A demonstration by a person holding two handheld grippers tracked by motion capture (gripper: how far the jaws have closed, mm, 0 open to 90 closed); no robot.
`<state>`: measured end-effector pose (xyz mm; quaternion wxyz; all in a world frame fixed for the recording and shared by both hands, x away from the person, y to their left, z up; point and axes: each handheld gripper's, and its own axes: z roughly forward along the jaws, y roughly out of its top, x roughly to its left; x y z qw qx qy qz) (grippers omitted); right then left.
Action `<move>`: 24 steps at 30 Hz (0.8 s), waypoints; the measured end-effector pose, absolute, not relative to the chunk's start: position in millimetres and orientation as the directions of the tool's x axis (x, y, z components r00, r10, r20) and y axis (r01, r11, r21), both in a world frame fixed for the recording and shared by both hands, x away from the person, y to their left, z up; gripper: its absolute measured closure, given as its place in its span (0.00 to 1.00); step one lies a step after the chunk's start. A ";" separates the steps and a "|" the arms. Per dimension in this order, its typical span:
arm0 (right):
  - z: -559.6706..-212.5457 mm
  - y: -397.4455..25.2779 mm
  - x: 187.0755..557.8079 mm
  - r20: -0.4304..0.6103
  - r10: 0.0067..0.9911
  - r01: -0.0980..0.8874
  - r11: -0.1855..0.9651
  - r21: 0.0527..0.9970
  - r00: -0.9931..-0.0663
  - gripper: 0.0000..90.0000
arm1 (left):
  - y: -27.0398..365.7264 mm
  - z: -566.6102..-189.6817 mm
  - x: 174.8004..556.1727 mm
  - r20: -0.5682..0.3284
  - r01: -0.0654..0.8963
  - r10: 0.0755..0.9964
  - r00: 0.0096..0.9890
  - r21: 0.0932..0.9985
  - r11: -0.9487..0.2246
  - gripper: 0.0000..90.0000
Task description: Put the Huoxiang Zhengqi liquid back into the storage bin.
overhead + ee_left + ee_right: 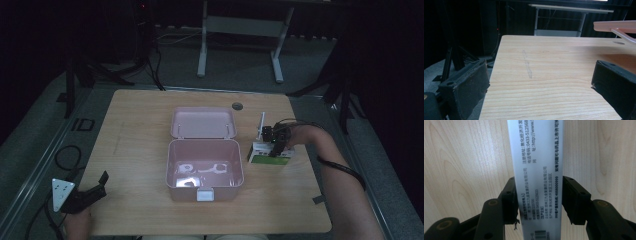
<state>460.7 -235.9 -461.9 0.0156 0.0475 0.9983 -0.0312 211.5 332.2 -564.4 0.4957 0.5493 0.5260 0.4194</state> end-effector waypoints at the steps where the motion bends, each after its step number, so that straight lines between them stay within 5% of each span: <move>1: -463.5 -235.9 460.9 -0.031 0.090 0.091 0.994 -0.062 -0.995 0.59 | 332.1 -564.4 211.5 -0.060 0.163 0.994 0.094 0.986 0.044 0.01; 10: -467.9 -234.8 461.0 -0.008 0.063 0.063 0.996 -0.060 -0.998 0.68 | 331.8 -564.3 211.7 -0.058 0.164 0.994 0.092 0.986 0.042 0.01; 24: -461.2 -234.4 456.7 -0.006 0.073 0.073 0.994 -0.077 -0.997 0.69 | 331.8 -564.3 211.6 -0.058 0.164 0.994 0.092 0.986 0.043 0.01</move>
